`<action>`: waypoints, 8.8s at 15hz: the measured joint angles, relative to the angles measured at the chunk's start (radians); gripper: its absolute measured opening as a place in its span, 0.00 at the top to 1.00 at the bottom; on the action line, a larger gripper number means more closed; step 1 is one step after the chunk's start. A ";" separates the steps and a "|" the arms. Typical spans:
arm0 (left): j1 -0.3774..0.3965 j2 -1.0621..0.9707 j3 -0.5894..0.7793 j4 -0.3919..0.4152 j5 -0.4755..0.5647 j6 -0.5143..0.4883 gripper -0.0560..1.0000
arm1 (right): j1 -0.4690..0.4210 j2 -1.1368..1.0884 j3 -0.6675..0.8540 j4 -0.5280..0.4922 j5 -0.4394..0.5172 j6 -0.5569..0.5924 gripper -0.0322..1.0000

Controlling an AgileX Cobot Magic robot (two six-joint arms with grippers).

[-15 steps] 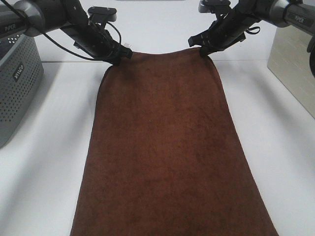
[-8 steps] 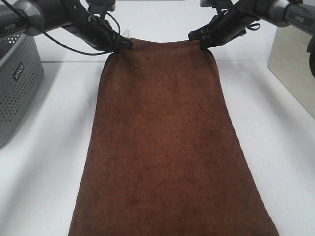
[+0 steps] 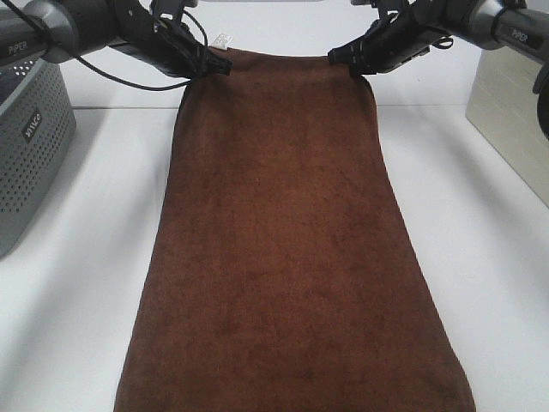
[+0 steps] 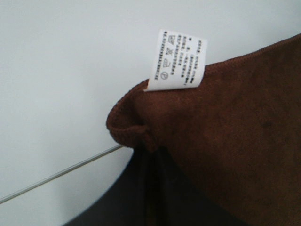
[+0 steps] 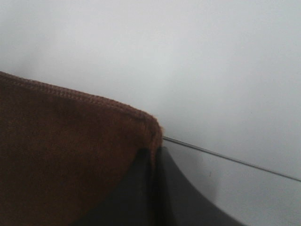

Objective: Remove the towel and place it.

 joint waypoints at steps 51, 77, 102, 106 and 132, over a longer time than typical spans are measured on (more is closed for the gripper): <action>0.000 0.148 -0.001 -0.044 -0.273 0.018 0.31 | -0.041 0.206 0.000 0.290 -0.379 -0.358 0.26; 0.041 -0.329 -0.001 0.264 0.599 -0.351 0.15 | -0.058 -0.482 0.000 -0.231 0.604 0.197 0.09; 0.299 -2.141 1.508 0.397 0.553 -0.423 0.15 | -0.059 -2.207 1.567 -0.217 0.650 0.324 0.11; 0.299 -2.438 1.637 0.362 0.662 -0.384 0.15 | -0.059 -2.441 1.696 -0.235 0.619 0.242 0.11; 0.304 -2.589 1.793 0.233 0.633 -0.317 0.15 | -0.181 -2.616 1.845 -0.226 0.526 0.190 0.16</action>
